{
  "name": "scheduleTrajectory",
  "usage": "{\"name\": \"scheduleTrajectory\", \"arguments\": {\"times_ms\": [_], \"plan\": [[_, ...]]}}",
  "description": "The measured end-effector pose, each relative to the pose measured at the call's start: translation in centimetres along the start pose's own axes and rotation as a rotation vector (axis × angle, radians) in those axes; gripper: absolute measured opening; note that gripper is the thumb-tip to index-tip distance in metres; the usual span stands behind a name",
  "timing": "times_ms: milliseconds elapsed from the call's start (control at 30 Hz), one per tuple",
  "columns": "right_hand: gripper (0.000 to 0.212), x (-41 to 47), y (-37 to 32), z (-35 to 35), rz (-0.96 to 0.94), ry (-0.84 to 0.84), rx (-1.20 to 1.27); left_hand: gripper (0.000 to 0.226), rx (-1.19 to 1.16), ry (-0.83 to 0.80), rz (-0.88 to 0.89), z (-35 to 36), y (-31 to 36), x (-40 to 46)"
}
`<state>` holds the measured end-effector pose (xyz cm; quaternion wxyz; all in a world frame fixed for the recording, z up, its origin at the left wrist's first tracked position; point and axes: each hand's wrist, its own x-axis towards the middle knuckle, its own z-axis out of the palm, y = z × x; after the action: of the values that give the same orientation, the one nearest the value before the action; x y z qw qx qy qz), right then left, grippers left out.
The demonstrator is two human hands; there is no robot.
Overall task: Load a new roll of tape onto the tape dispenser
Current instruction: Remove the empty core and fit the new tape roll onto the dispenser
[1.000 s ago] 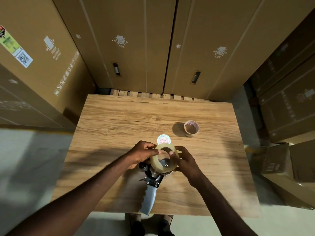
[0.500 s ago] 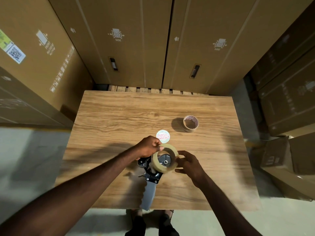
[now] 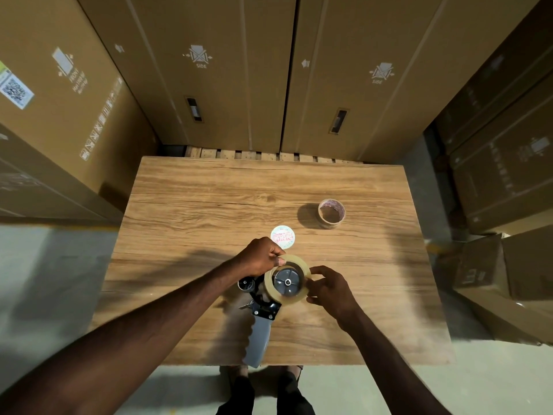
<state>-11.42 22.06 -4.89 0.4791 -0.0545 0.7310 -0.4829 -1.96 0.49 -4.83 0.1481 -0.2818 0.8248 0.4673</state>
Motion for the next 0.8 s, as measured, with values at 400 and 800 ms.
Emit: {"name": "scheduleTrajectory", "arguments": {"times_ms": [400,800], "plan": [[0.017,0.2,0.9,-1.0,0.077,0.013,0.083,0.033,-0.065,0.053,0.016,1.0,1.1,0.3],[0.027,0.4,1.0,-0.1,0.067,-0.014,0.127,0.023,-0.073,0.079,-0.076,-0.2,-0.3,-0.6]]}}
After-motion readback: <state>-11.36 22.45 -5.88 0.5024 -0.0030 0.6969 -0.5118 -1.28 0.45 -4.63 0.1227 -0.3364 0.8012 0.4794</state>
